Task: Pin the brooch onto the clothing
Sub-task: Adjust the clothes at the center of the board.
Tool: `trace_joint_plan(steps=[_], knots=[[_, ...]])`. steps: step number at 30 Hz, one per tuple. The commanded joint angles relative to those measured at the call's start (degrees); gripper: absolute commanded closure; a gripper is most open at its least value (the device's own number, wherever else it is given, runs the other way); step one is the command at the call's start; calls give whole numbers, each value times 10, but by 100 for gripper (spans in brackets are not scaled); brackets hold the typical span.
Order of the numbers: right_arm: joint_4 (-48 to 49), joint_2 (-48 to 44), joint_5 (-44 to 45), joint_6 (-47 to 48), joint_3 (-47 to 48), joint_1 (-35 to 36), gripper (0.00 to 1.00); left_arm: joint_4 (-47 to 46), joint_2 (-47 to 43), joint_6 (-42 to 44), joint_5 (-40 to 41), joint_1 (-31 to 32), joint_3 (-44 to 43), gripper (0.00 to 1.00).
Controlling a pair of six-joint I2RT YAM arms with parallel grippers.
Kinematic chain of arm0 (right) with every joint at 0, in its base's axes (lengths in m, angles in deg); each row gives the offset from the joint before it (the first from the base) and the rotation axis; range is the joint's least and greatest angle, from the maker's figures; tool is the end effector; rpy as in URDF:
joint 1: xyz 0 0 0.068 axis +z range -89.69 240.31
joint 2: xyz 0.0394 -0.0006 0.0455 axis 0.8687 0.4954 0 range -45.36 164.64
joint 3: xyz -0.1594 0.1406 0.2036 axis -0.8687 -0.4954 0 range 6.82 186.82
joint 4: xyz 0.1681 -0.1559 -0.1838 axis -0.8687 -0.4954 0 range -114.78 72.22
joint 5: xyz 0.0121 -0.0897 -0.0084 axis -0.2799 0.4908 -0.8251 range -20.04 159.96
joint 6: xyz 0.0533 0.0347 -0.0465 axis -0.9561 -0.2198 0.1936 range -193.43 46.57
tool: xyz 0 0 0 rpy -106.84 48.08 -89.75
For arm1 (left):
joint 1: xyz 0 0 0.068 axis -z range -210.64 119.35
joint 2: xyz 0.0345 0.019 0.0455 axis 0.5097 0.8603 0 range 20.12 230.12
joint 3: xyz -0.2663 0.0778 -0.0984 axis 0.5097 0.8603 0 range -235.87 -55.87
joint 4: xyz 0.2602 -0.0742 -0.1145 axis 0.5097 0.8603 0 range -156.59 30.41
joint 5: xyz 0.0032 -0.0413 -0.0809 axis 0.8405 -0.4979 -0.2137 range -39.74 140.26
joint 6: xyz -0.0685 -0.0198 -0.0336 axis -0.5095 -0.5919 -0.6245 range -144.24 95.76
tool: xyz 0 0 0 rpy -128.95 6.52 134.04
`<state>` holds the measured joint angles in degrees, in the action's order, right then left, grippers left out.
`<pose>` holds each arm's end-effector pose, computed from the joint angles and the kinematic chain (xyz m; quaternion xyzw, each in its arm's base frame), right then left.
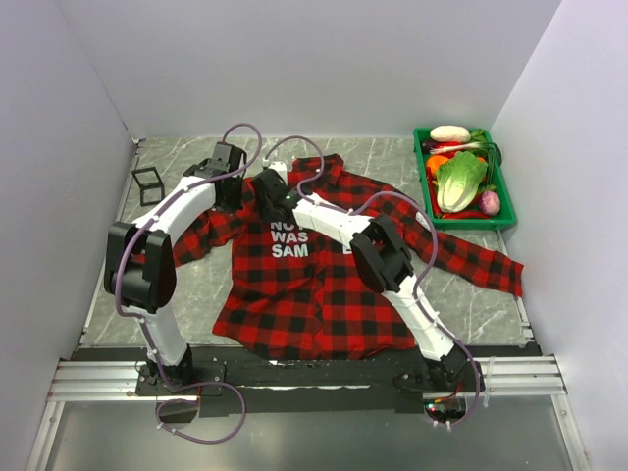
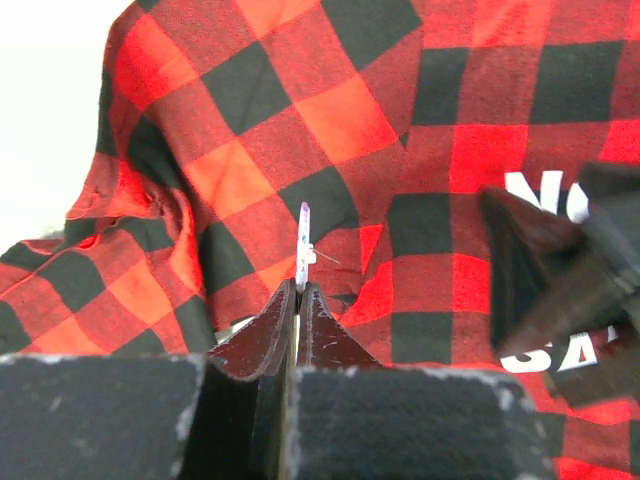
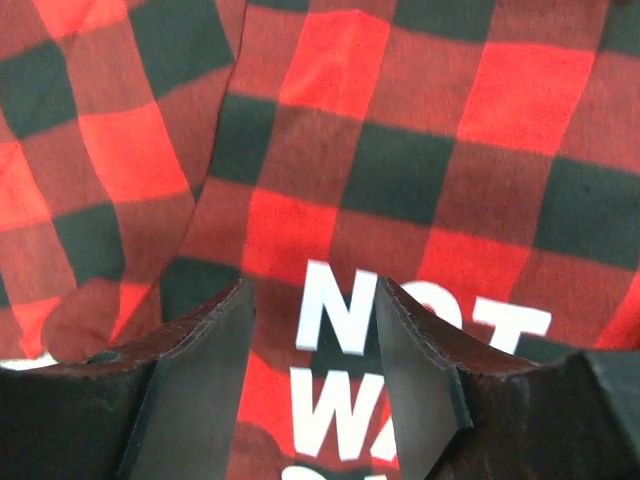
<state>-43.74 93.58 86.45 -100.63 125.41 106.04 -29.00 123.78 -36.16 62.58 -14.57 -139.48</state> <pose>0.4426 0.4266 0.1603 -0.0952 0.9152 0.1118 0.3752 0.4321 -0.1094 0.2339 0.0047 0.9553 0.0330 0.2937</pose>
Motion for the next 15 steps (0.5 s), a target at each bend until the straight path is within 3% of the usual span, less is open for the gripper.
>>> trace_joint_plan(steps=[1,11,15], knots=[[-26,27,21,-5,54,-3,42,-5,-37,-13,-23,1,-3,99],[-113,92,38,-22,174,-4,45,-1,-39,-12,-43,15,-6,99],[-135,89,9,-46,154,-17,44,0,-45,-11,-54,22,-8,99]])
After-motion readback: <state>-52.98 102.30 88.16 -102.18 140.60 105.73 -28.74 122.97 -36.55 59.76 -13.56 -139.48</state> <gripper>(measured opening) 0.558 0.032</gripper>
